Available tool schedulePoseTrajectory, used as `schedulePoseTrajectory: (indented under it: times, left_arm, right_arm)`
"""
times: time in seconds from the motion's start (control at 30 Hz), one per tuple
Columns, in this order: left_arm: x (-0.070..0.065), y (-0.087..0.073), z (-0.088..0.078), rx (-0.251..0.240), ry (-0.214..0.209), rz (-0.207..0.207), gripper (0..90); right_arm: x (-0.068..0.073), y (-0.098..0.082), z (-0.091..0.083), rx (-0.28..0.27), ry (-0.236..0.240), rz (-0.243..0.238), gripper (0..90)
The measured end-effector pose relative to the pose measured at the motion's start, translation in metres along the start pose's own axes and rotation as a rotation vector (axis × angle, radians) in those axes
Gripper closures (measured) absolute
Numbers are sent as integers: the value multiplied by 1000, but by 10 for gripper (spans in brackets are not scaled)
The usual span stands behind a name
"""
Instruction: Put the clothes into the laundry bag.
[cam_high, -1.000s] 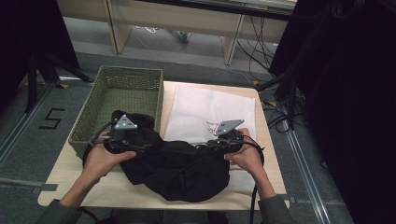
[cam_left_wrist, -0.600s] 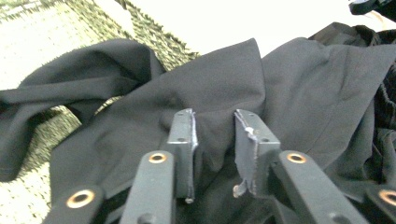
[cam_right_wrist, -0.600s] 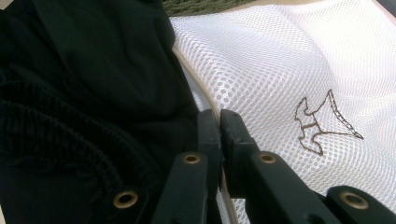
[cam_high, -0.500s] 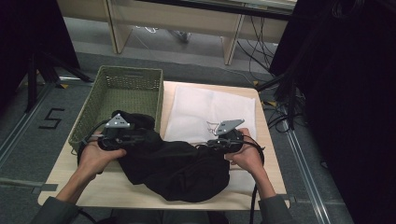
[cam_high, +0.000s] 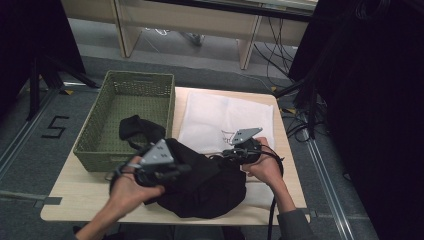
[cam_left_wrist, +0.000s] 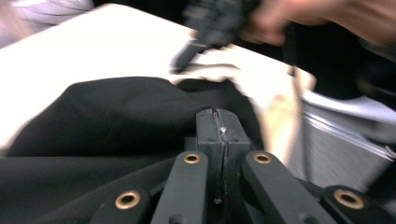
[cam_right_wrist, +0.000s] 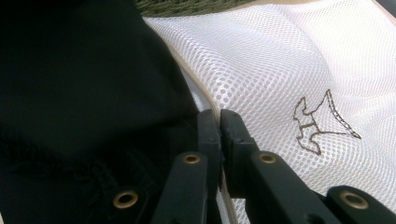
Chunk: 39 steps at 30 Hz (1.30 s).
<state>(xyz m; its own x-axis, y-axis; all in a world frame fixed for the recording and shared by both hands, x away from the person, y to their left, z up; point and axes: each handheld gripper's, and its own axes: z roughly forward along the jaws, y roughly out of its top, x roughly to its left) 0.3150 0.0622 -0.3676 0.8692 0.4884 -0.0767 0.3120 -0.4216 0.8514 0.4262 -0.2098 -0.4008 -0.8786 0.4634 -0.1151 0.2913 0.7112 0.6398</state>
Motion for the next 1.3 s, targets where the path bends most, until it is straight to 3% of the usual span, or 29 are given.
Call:
schedulePoseTrajectory:
  times: [0.07, 0.1, 0.17, 0.2, 0.23, 0.27, 0.4, 0.5, 0.53, 0.6, 0.63, 0.67, 0.7, 0.77, 0.83, 0.87, 0.9, 0.93, 1.0, 1.03, 1.07, 1.13, 1.3]
  left_arm:
    - [-10, -3, 18, 28, -37, 1, 884]
    - [-10, -3, 18, 28, -37, 1, 884]
    - [-6, -19, 48, 106, -31, -18, 884]
    - [-3, -25, 56, 122, -19, -30, 883]
    - [-3, -25, 56, 122, -19, -30, 882]
    - [4, -33, 66, 158, 0, -31, 882]
    - [9, -49, 79, 192, -17, -81, 790]
    - [6, -44, 73, 187, -29, -78, 633]
    - [6, -37, 65, 178, -23, -47, 633]
    - [7, -24, 42, 145, -34, -97, 507]
    - [7, -24, 42, 145, -34, -97, 476]
    - [17, -14, 22, 100, 12, -104, 463]
    - [17, -14, 22, 100, 12, -104, 461]
    - [32, -8, 1, 65, 59, -129, 455]
    - [50, -7, -17, 62, 114, -163, 419]
    - [60, -8, -24, 57, 155, -177, 414]
    - [79, -15, -34, 74, 242, -204, 405]
    - [79, -15, -34, 74, 242, -204, 397]
    - [97, -26, -37, 101, 267, -257, 379]
    - [111, -38, -34, 139, 280, -300, 362]
    - [111, -38, -34, 139, 280, -300, 350]
    - [123, -53, -27, 177, 261, -353, 343]
    - [130, -58, -27, 158, 238, -370, 433]
  right_arm:
    - [0, 0, 0, -1, 0, -4, 882]
    - [0, 0, 0, -1, 0, -4, 882]
    - [0, 0, 0, 1, -1, -10, 882]
    - [1, 0, 0, 3, 0, -6, 882]
    - [1, 0, 0, 3, 0, -6, 882]
    - [1, 0, 0, 3, -4, -12, 882]
    - [1, 0, 2, 6, 4, -5, 882]
    - [0, -1, 2, 7, 5, -8, 882]
    - [1, -1, 2, 7, 5, -3, 882]
    - [0, -1, 1, 3, 6, -3, 882]
    - [0, -1, 1, 3, 6, -3, 882]
    - [0, -1, 1, 3, 6, -8, 881]
    - [0, -1, 1, 3, 6, -7, 881]
    - [0, 0, 1, 3, 6, -7, 882]
    - [1, 0, 2, 5, 6, -6, 881]
    - [0, 0, 2, 5, 7, -6, 881]
    - [0, 0, 2, 4, 5, -8, 881]
    - [0, 0, 2, 4, 5, -8, 881]
    - [0, 0, 2, 7, 6, -6, 881]
    - [1, 0, 2, 9, 6, -2, 882]
    - [1, -1, 2, 11, 6, -1, 882]
    - [1, -1, 3, 16, 7, 0, 882]
    - [1, -1, 3, 15, 9, -4, 881]
